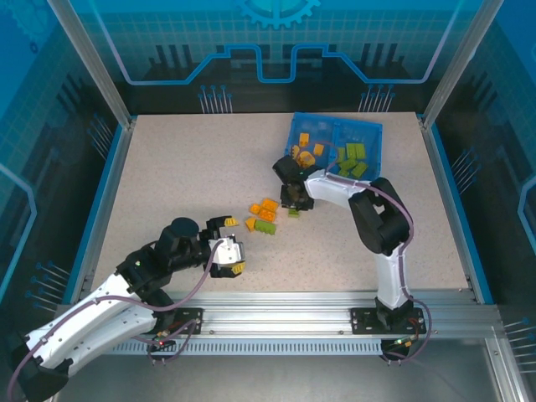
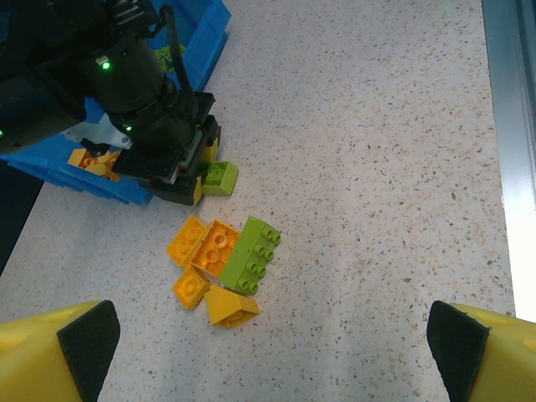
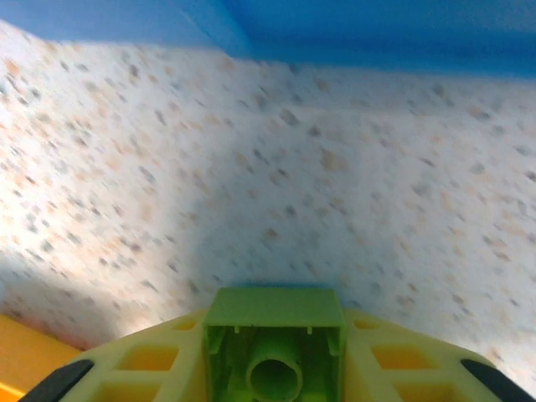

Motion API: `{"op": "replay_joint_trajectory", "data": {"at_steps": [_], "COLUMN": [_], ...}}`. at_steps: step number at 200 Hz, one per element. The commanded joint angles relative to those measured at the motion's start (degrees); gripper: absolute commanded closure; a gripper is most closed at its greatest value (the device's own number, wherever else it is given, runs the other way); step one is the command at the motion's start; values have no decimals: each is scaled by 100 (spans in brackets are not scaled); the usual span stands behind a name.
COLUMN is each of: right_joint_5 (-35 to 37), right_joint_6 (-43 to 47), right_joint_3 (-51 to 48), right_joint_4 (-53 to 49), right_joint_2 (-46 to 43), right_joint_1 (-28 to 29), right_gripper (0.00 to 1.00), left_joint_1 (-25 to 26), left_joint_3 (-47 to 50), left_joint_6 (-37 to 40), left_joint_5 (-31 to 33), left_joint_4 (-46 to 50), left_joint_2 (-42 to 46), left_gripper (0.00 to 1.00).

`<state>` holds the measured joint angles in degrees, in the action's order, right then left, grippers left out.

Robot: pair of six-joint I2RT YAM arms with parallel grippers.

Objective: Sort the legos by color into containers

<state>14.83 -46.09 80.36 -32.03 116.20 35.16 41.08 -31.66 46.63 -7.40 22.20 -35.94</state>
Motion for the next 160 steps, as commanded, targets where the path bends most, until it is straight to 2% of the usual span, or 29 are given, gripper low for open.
{"op": "replay_joint_trajectory", "data": {"at_steps": [1,27,57,73,87,112,138,160], "right_joint_5": [261,737,1743,2182,2217,1993,1756,1362], "right_joint_6": [40,328,965,1469,1868,2330,2577,2397], "right_joint_3": [-288,-600,-786,-846,-781,-372,431,1201], "right_joint_4": [-47,146,367,666,871,1068,944,546], "right_joint_2": [-645,-1433,-2384,-2754,-2857,-2504,-1534,-661], "right_joint_1": [79,79,6,-195,-551,-1336,-1975,-2330], "right_gripper": [66,67,68,68,68,68,69,69], "left_joint_1": [-42,-47,-45,-39,-43,-41,-43,-43], "left_joint_3": [2,2,24,45,59,55,28,28], "left_joint_6": [4,-6,-86,-141,-172,-198,-179,-315], "left_joint_5": [-198,-203,-184,-166,-157,-115,-20,131], "left_joint_4": [-32,-55,-173,-267,-316,-328,-260,-294], "left_joint_2": [17,34,78,115,135,137,158,207], "left_gripper": [1,1,1,1,1,1,1,1]}}
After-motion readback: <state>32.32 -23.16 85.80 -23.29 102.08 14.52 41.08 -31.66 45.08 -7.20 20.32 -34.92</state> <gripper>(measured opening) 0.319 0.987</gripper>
